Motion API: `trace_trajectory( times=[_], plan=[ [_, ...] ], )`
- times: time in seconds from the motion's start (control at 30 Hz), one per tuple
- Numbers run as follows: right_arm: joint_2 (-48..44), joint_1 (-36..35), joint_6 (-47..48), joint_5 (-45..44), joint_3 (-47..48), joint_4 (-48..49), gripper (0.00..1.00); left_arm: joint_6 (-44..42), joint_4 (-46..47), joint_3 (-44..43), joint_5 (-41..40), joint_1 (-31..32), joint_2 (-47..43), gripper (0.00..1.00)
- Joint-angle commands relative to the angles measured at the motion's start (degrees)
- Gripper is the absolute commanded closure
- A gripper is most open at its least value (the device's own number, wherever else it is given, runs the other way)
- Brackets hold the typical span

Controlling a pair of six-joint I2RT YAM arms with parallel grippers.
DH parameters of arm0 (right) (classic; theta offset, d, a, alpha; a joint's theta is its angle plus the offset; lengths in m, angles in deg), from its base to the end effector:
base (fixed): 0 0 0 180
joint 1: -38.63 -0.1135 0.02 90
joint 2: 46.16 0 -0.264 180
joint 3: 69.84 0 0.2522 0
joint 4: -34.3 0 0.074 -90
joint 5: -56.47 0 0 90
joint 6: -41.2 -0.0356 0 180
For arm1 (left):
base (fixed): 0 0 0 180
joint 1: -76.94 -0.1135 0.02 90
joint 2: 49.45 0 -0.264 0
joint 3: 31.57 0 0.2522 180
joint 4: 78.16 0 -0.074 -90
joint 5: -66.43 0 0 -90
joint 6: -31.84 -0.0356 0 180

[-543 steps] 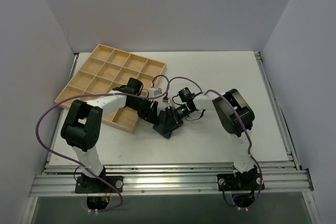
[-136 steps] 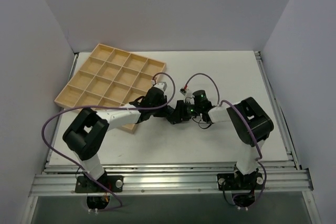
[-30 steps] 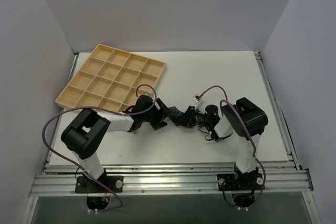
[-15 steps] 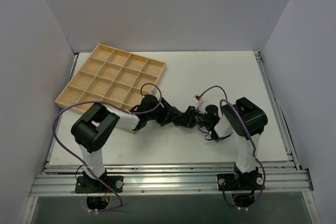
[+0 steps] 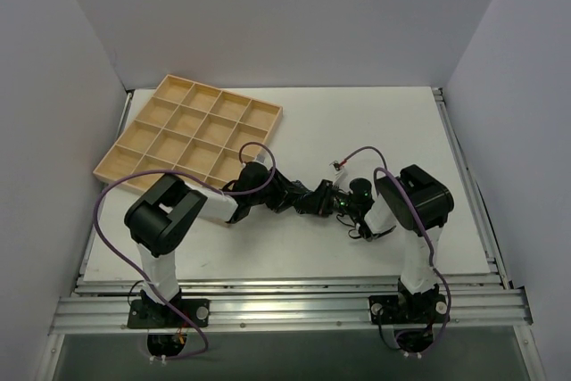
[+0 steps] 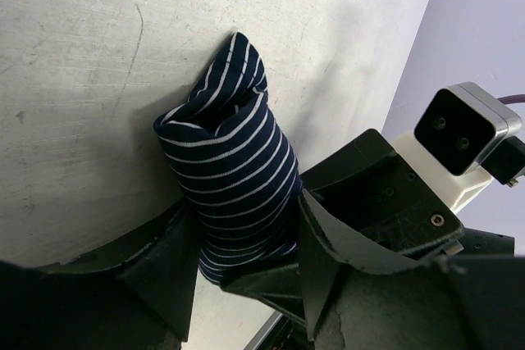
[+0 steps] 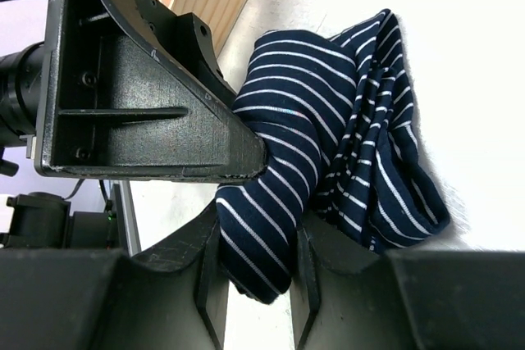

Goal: Roll the underwear

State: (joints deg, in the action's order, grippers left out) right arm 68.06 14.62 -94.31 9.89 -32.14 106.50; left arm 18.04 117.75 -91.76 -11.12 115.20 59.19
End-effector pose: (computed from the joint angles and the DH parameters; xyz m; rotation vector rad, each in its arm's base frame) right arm 0.2519 0.1390 0.1015 -0.3088 1.8425 1.4998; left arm 0.2806 -0.2310 0.1164 -0.6619 2.3791 -1.2817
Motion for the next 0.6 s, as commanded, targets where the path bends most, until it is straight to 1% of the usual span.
trace_trajectory(
  times=[0.0,0.03,0.07,0.1,0.13,0.2,0.27,0.4,0.47,0.57],
  plan=[
    [2.3,-1.5,2.4,3.4,-2.9,-13.4,0.7,-0.4,0.8,-0.9,-2.6,0.6,2.9,0.78],
    [2.2,-1.6,2.4,3.1,-2.9,-14.1,0.67,-0.4,1.0,-0.8,-2.6,0.6,2.9,0.81],
    [1.8,-1.6,2.3,2.8,-2.9,-14.7,0.62,-0.2,1.2,-0.6,-2.5,0.5,2.8,0.88],
    [0.8,-1.6,2.4,2.6,-2.9,-15.7,0.58,-0.1,1.2,-0.3,-2.4,0.3,2.6,0.91],
    [0.0,-1.6,2.6,1.9,-3.1,-16.6,0.56,0.0,1.2,-0.2,-2.3,0.3,2.5,0.97],
    [-3.4,-1.6,4.5,0.6,-2.8,-22.6,0.51,0.1,1.2,0.0,-2.2,0.0,2.2,0.98],
    [-6.4,-1.5,6.9,-1.7,-1.6,-31.2,0.5,0.1,1.2,0.5,-2.3,-0.2,1.7,0.98],
    [-14.7,-1.5,10.8,-6.1,-0.5,-43.3,0.46,-0.5,-0.5,0.6,-2.6,-0.6,0.5,0.98],
    [-16.6,-1.5,11.1,-7.9,-0.6,-47.0,0.45,-0.9,-0.9,0.6,-2.7,-0.5,0.5,0.98],
    [-18.9,-1.7,9.6,-11.2,-0.7,-49.6,0.45,-1.0,-1.0,0.9,-2.9,-0.5,0.3,0.98]
  ],
)
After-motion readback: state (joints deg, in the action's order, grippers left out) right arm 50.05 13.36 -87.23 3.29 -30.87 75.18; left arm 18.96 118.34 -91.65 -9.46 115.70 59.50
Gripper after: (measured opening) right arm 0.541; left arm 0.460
